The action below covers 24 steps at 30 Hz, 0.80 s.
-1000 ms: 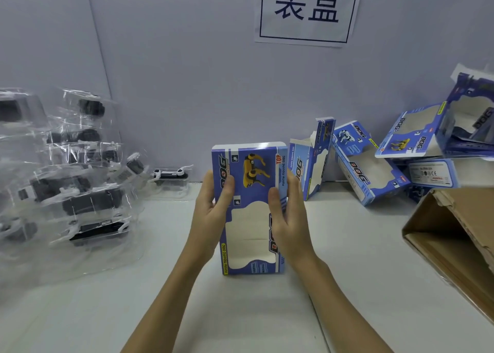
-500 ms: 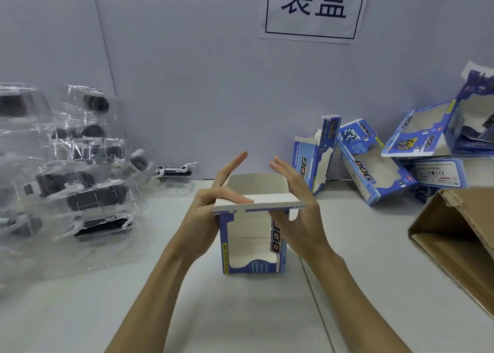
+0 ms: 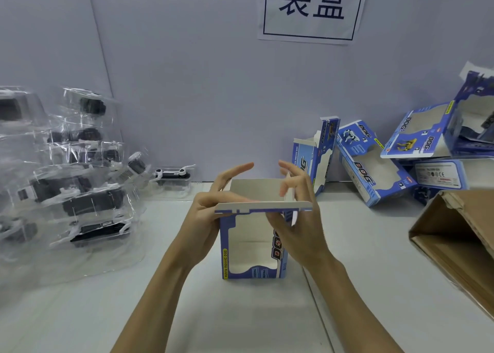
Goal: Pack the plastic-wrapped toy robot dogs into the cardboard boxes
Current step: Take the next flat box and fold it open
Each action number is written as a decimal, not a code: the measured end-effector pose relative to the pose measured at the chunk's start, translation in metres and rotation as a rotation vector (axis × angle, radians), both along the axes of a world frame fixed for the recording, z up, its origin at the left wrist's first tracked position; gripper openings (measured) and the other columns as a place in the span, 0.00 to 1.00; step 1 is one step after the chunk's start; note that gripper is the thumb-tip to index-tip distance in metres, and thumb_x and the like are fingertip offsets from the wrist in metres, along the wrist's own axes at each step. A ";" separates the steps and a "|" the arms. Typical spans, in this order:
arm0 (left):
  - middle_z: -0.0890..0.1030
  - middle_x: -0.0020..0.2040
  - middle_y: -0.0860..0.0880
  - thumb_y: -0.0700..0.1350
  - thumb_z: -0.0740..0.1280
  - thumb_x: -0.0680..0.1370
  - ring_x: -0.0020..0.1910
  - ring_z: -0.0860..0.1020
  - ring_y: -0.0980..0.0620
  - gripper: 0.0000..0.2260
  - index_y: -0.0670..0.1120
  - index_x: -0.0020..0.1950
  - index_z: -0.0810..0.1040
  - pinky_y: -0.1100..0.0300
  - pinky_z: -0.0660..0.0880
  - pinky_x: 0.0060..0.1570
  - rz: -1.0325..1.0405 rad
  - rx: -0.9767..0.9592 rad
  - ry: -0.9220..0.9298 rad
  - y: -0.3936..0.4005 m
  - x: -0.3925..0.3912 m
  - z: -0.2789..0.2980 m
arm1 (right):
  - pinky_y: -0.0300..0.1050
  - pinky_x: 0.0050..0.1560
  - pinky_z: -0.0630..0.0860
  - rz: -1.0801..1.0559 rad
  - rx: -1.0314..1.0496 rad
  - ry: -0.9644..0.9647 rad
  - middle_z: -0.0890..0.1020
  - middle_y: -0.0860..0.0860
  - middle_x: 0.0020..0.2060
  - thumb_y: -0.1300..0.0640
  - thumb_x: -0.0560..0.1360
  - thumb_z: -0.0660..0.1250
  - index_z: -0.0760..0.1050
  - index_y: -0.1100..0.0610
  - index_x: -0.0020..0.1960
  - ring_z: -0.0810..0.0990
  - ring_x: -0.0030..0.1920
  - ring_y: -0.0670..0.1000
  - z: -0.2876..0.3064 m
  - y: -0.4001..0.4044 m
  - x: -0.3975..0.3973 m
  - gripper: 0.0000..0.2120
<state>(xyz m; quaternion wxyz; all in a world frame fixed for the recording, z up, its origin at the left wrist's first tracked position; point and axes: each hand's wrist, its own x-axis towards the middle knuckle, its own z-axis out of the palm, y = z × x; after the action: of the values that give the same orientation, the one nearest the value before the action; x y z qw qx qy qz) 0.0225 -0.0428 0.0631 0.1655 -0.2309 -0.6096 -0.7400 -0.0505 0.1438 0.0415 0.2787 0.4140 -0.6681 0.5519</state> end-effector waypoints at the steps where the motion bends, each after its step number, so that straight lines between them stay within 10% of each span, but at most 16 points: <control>1: 0.72 0.77 0.50 0.41 0.67 0.76 0.71 0.76 0.41 0.11 0.44 0.54 0.88 0.53 0.81 0.56 -0.020 0.025 -0.011 0.001 -0.001 0.000 | 0.44 0.68 0.75 -0.020 -0.010 0.016 0.71 0.47 0.73 0.33 0.78 0.67 0.70 0.46 0.56 0.69 0.76 0.52 0.003 0.005 -0.001 0.19; 8: 0.80 0.71 0.46 0.36 0.60 0.75 0.67 0.79 0.41 0.25 0.38 0.72 0.75 0.53 0.82 0.56 0.027 0.140 -0.065 -0.001 -0.008 -0.006 | 0.51 0.48 0.75 -0.229 -0.051 0.128 0.74 0.51 0.44 0.33 0.84 0.50 0.71 0.60 0.44 0.75 0.48 0.55 0.015 0.007 0.007 0.31; 15: 0.80 0.70 0.43 0.37 0.58 0.73 0.64 0.80 0.43 0.26 0.35 0.72 0.75 0.55 0.81 0.54 0.057 0.173 -0.079 0.003 -0.013 -0.008 | 0.51 0.45 0.74 -0.153 0.060 0.066 0.70 0.42 0.42 0.49 0.85 0.52 0.66 0.45 0.43 0.73 0.48 0.50 0.017 -0.011 0.010 0.12; 19: 0.83 0.67 0.49 0.41 0.60 0.80 0.61 0.83 0.42 0.23 0.38 0.74 0.72 0.48 0.84 0.53 0.119 0.125 -0.087 0.006 -0.016 -0.014 | 0.66 0.56 0.79 -0.112 -0.056 0.005 0.75 0.39 0.59 0.59 0.87 0.52 0.75 0.46 0.56 0.75 0.67 0.56 0.009 -0.002 0.004 0.15; 24: 0.83 0.64 0.53 0.47 0.66 0.81 0.62 0.83 0.43 0.19 0.62 0.70 0.75 0.48 0.84 0.52 0.217 0.046 -0.059 0.011 -0.015 -0.014 | 0.57 0.57 0.81 -0.171 -0.316 -0.067 0.80 0.45 0.60 0.45 0.88 0.51 0.74 0.55 0.68 0.80 0.60 0.52 0.002 -0.013 0.017 0.20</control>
<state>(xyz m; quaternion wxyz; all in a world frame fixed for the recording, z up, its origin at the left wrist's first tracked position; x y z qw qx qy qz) 0.0070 -0.0320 0.0490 0.2319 -0.1379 -0.6184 -0.7381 -0.0334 0.1307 0.0438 0.3638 0.2879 -0.6148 0.6378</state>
